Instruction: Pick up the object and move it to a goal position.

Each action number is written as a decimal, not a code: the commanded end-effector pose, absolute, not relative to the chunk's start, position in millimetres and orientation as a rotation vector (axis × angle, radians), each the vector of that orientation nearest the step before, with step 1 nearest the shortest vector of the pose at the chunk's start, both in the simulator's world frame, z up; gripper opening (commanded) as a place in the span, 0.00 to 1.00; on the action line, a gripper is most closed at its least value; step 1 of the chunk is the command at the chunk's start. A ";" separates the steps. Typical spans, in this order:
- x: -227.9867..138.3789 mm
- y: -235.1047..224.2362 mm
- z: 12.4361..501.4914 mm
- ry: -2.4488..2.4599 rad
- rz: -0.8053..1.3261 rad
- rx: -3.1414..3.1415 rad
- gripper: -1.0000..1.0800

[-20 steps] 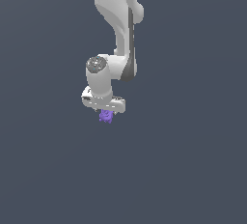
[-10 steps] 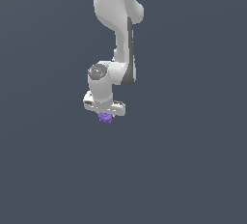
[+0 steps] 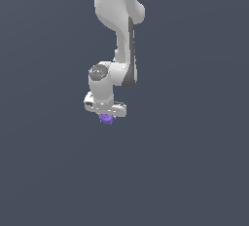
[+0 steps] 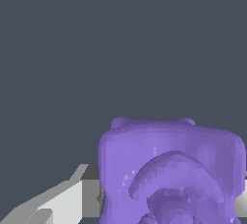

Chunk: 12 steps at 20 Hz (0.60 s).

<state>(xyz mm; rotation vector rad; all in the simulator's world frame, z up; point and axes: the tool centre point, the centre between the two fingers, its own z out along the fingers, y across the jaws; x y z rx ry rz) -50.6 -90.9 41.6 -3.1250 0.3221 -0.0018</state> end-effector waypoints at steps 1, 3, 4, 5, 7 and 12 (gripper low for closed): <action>-50.4 -90.6 41.7 0.322 -0.002 -3.125 0.00; -48.9 -88.0 42.4 0.322 -0.002 -3.125 0.00; -47.6 -85.8 43.1 0.322 -0.002 -3.125 0.00; -45.9 -82.9 43.9 0.322 -0.002 -3.125 0.00; -41.4 -75.1 46.2 0.322 -0.002 -3.125 0.00; -23.7 -44.8 55.1 0.322 -0.002 -3.125 0.00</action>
